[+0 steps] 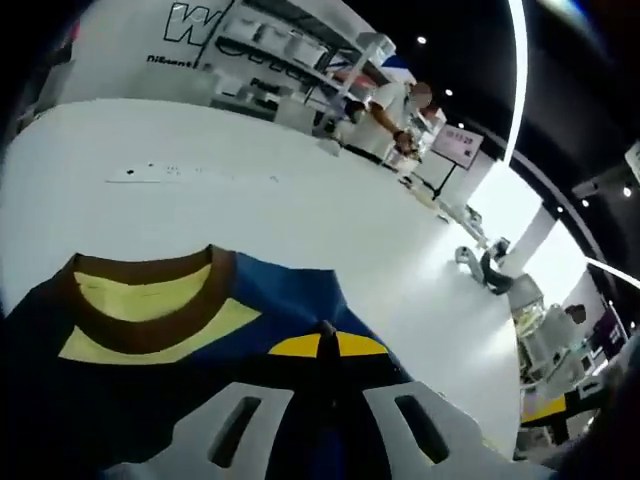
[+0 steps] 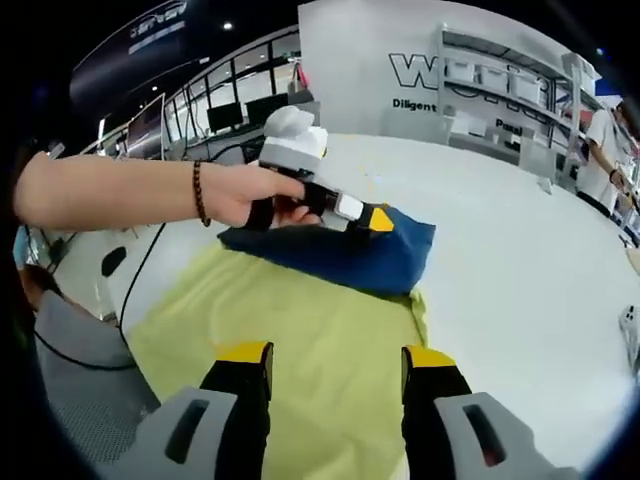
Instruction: Fold the garment on the visible template until the final outline fits inside the template.
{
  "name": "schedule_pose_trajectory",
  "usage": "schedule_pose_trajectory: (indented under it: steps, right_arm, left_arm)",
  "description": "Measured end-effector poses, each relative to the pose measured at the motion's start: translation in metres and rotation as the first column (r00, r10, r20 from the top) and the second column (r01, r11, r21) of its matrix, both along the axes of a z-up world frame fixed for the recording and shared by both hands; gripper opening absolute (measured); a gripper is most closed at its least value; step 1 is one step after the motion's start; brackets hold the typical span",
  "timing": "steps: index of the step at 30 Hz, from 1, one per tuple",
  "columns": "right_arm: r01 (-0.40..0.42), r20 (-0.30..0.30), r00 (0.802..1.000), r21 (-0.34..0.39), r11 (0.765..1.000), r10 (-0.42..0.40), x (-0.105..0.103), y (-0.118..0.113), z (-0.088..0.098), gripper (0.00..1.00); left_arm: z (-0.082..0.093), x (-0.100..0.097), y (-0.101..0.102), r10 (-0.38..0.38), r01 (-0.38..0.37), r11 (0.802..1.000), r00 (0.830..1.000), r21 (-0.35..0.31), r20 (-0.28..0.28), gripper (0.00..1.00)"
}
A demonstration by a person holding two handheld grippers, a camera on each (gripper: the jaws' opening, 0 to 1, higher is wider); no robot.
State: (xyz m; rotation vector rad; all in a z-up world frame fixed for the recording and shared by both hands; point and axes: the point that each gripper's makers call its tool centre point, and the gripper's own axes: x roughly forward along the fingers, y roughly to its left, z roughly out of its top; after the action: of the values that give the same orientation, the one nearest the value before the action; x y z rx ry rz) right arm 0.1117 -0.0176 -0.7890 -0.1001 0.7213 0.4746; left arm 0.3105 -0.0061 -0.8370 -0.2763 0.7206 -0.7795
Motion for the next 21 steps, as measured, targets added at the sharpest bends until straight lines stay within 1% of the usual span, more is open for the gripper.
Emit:
schedule_pose_trajectory:
  steps: [1,2,5,6,9,10,11,12,13,14,15,17,18,19,20,21]
  right_arm:
    - [-0.001,0.000,1.000,0.000,1.000,0.001,0.000,0.000,0.000,0.49]
    - [-0.003,0.000,1.000,0.000,1.000,0.003,0.000,0.001,0.000,0.49]
    - [-0.007,0.000,1.000,0.000,1.000,0.007,0.000,0.003,0.001,0.49]
    - [-0.008,0.000,1.000,0.000,1.000,0.008,0.000,0.003,0.001,0.49]
    - [-0.014,0.000,1.000,0.000,1.000,0.014,0.000,0.003,0.002,0.49]
    - [-0.014,0.000,1.000,0.000,1.000,0.014,0.000,0.003,0.002,0.49]
    - [-0.011,-0.001,1.000,0.000,1.000,0.011,0.000,0.002,0.002,0.49]
    - [-0.009,0.000,1.000,0.001,1.000,0.009,0.001,0.002,0.002,0.49]
    - [-0.007,-0.001,1.000,0.002,1.000,0.007,0.001,0.001,0.002,0.49]
    - [-0.006,-0.001,1.000,0.002,1.000,0.006,0.001,0.001,0.002,0.49]
    - [-0.007,-0.003,1.000,0.001,1.000,0.007,0.000,0.000,0.001,0.49]
    - [-0.009,-0.005,1.000,0.001,1.000,0.009,0.000,0.001,0.001,0.49]
    - [-0.009,-0.006,1.000,0.002,1.000,0.009,0.000,0.001,0.001,0.49]
    - [-0.010,-0.008,1.000,0.003,1.000,0.010,-0.001,0.001,0.000,0.49]
    - [-0.011,-0.008,1.000,0.003,1.000,0.011,-0.001,0.001,0.000,0.49]
    - [-0.010,-0.008,1.000,0.004,1.000,0.010,-0.001,0.001,0.000,0.49]
  left_arm:
    - [-0.003,0.001,0.001,0.005,-0.005,1.000,1.000,0.012,-0.004,0.00]
    - [-0.006,0.000,0.001,0.006,-0.006,1.000,1.000,0.026,-0.024,0.00]
    - [-0.008,0.005,-0.001,0.007,-0.007,1.000,1.000,0.022,-0.010,0.00]
    - [-0.009,0.006,0.000,0.018,-0.017,1.000,1.000,0.023,-0.014,0.00]
    - [-0.015,0.005,0.000,0.028,-0.027,0.999,0.998,0.017,-0.054,0.00]
    - [-0.014,0.006,-0.001,0.033,-0.033,0.999,0.998,0.004,-0.050,0.00]
    - [-0.012,0.006,-0.001,0.026,-0.026,1.000,0.999,0.014,-0.038,0.00]
    - [-0.011,0.006,-0.001,-0.013,0.012,0.999,1.000,0.044,0.012,0.00]
    - [-0.009,0.006,-0.002,-0.053,0.049,0.996,0.997,0.070,0.063,0.00]
    - [-0.007,0.005,-0.006,-0.110,0.099,0.990,0.987,0.100,0.119,0.01]
    - [-0.003,0.000,-0.009,-0.155,0.139,0.984,0.977,0.114,0.148,0.04]
    - [0.003,-0.002,-0.011,-0.189,0.169,0.979,0.964,0.116,0.185,0.16]
    - [0.015,-0.005,-0.014,-0.236,0.210,0.970,0.935,0.124,0.263,0.22]
    - [0.019,-0.007,-0.013,-0.251,0.224,0.966,0.928,0.125,0.277,0.29]
    - [0.022,-0.009,-0.011,-0.261,0.234,0.964,0.924,0.127,0.280,0.32]
    - [0.025,-0.008,-0.007,-0.257,0.228,0.965,0.924,0.131,0.283,0.34]
